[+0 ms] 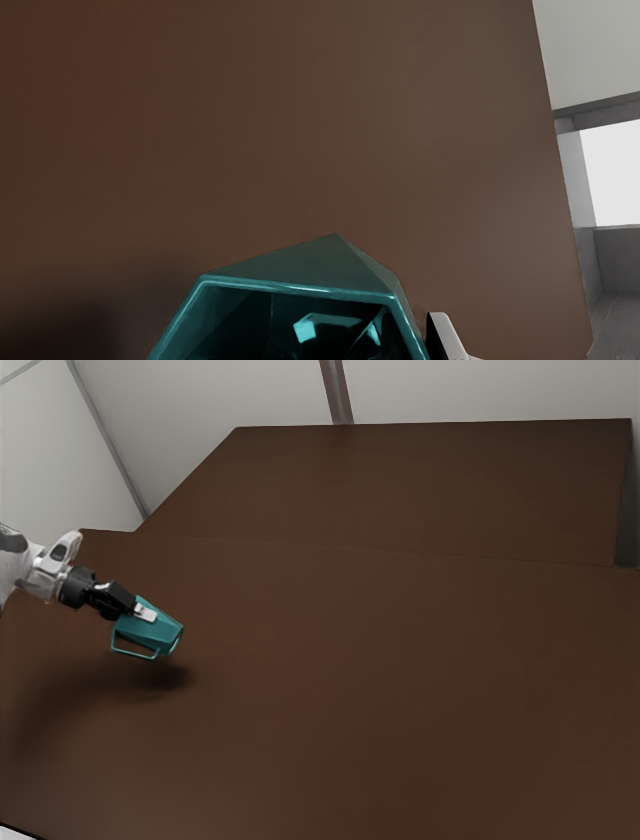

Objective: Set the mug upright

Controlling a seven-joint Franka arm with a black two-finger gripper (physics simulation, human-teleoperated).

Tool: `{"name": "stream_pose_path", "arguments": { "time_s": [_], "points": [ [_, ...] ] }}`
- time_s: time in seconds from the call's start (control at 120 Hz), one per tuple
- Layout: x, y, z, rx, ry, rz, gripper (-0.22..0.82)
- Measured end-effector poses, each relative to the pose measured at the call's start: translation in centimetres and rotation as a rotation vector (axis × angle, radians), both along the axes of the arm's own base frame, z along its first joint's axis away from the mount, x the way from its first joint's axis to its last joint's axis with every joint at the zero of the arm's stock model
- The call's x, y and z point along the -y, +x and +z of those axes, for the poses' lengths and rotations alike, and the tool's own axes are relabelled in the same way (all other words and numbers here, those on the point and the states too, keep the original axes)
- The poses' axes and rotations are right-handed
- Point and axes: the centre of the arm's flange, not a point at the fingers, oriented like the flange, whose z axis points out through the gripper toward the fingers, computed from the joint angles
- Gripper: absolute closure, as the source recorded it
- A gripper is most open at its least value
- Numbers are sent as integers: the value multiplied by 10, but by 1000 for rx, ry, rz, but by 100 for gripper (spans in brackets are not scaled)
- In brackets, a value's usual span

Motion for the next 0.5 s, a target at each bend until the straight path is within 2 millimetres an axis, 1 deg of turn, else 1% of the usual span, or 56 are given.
{"name": "stream_pose_path", "arguments": {
  "time_s": [0.092, 0.242, 0.308, 0.367, 0.433, 0.5],
  "points": [
    [43, 18, 31, -3, 126, -103, 77],
    [106, 47, 67, -25, 411, -254, 77],
    [133, 58, 72, -29, 523, -299, 78],
    [152, 66, 74, -31, 618, -324, 78],
    [169, 73, 74, -29, 711, -333, 78],
    [181, 77, 69, -28, 774, -322, 78]
  ]
}}
